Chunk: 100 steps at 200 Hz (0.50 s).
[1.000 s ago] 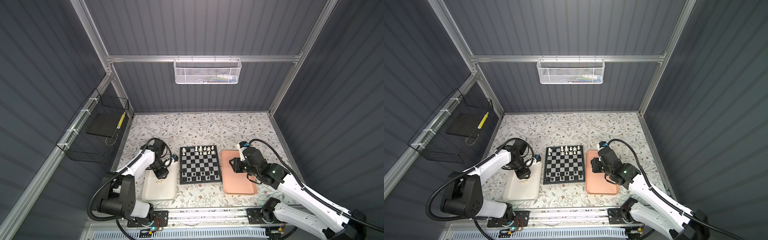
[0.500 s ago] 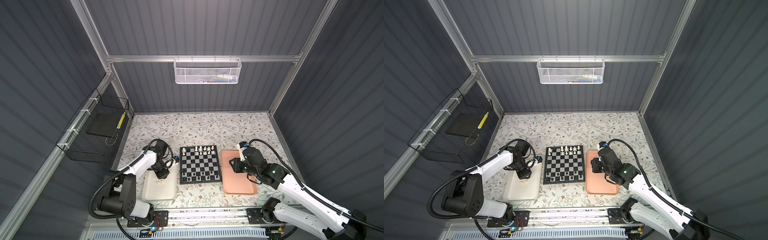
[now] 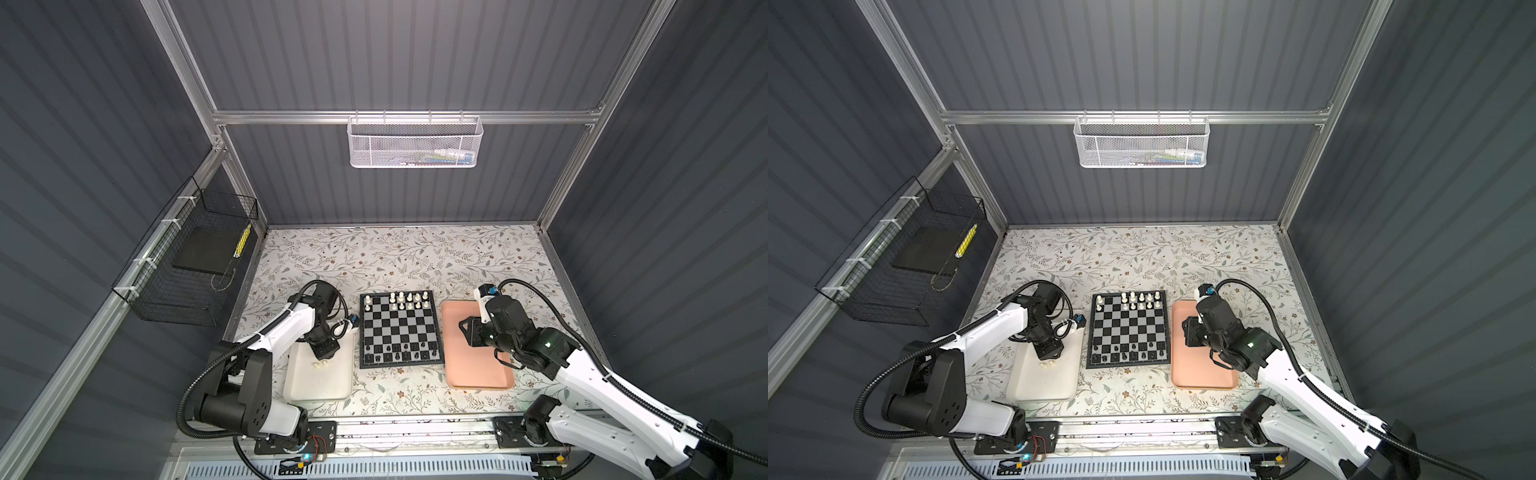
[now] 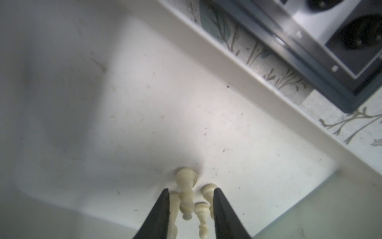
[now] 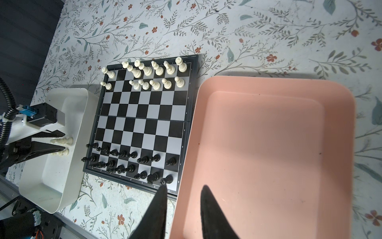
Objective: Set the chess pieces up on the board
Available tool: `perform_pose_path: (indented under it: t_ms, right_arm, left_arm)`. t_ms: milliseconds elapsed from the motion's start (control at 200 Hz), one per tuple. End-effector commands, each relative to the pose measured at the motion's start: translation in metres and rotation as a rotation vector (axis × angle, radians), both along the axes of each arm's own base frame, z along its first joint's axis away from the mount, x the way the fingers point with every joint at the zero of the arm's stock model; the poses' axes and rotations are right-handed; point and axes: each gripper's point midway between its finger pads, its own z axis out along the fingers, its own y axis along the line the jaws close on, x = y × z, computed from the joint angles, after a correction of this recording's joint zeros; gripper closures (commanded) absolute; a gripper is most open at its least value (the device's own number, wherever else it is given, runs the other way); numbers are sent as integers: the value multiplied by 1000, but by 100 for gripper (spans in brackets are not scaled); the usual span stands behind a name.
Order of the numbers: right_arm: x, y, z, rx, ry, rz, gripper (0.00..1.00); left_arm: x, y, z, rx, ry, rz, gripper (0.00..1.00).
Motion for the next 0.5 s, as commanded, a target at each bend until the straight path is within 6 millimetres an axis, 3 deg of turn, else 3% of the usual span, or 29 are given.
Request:
perform_pose_path:
  t_ms: [0,495]
  right_arm:
    - [-2,-6,-5,-20,4,-8,69]
    - [-5,-8,-9,-20,10,-16,69]
  left_arm:
    - [-4,0,1,4,-2,2,63]
    - [-3,0,3,7,-25,-10,64]
